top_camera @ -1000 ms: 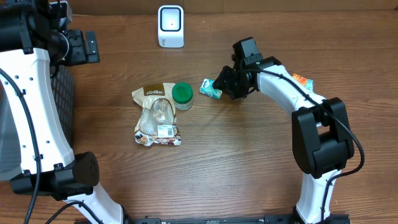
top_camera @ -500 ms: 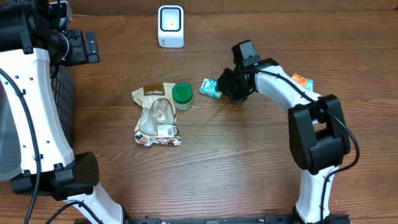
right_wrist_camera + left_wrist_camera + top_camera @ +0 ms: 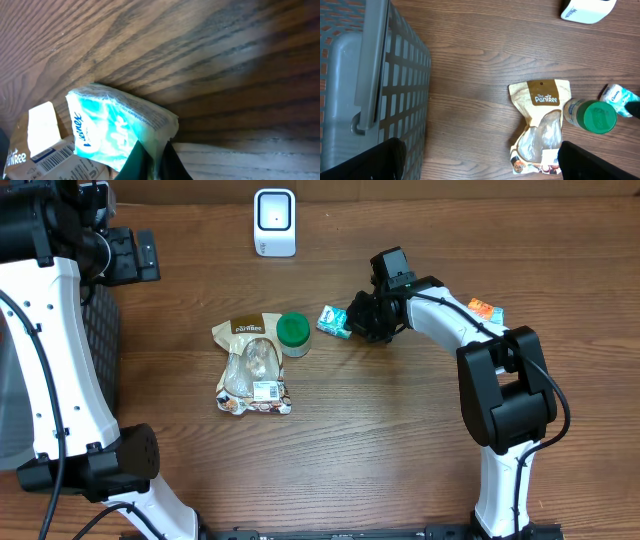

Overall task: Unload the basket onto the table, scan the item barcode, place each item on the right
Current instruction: 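Close the right gripper on the teal Kleenex packet, then lift the teal packet and carry it toward the scanner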

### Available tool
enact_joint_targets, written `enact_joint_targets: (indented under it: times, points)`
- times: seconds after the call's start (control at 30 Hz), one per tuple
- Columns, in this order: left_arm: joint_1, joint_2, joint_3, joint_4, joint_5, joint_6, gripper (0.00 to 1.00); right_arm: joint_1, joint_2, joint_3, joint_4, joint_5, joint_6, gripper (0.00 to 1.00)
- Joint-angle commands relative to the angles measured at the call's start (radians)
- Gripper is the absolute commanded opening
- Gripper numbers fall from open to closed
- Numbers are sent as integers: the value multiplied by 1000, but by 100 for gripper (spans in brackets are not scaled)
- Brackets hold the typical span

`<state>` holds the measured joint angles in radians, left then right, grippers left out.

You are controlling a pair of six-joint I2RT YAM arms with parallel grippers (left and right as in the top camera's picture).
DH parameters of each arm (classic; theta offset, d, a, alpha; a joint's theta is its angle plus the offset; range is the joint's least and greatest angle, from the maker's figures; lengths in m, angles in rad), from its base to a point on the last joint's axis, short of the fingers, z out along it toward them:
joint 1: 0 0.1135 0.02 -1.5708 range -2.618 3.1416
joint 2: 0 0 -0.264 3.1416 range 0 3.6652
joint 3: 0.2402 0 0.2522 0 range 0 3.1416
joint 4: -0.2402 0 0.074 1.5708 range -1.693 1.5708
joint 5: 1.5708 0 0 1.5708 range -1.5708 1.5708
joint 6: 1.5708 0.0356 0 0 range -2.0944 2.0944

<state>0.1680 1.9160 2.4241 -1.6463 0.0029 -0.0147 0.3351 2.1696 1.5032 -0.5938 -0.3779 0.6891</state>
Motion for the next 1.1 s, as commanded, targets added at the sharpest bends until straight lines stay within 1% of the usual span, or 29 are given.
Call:
enact_joint_targets:
  times: [0.0,0.23,0.5,0.6,0.7,0.77,0.93,1.07]
  points:
    - [2,1,-1,1,-7,18,99,2,28,-5,-6,-56,2,4]
    - [2,1,-1,1,-7,18,100,-82,-35,-3,-40,-349,-10,4]
    - [2,1,0,1,-7,18,100,-240,-179,-3,-126,-684,-11,4]
    - [2,1,-1,1,-7,18,100,-286,-213,-3,-148,-888,27,4]
    - [2,1,-1,1,-7,18,99,-304,-223,-3,-174,-998,71,4]
    - [2,1,-1,1,-7,18,100,-306,-223,-3,-220,-1040,94,4]
    - [2,1,-1,1,-7,18,100,-301,-223,-3,-381,-1037,96,4]
    - [2,1,-1,1,-7,18,100,-295,-223,-3,-402,-982,92,4]
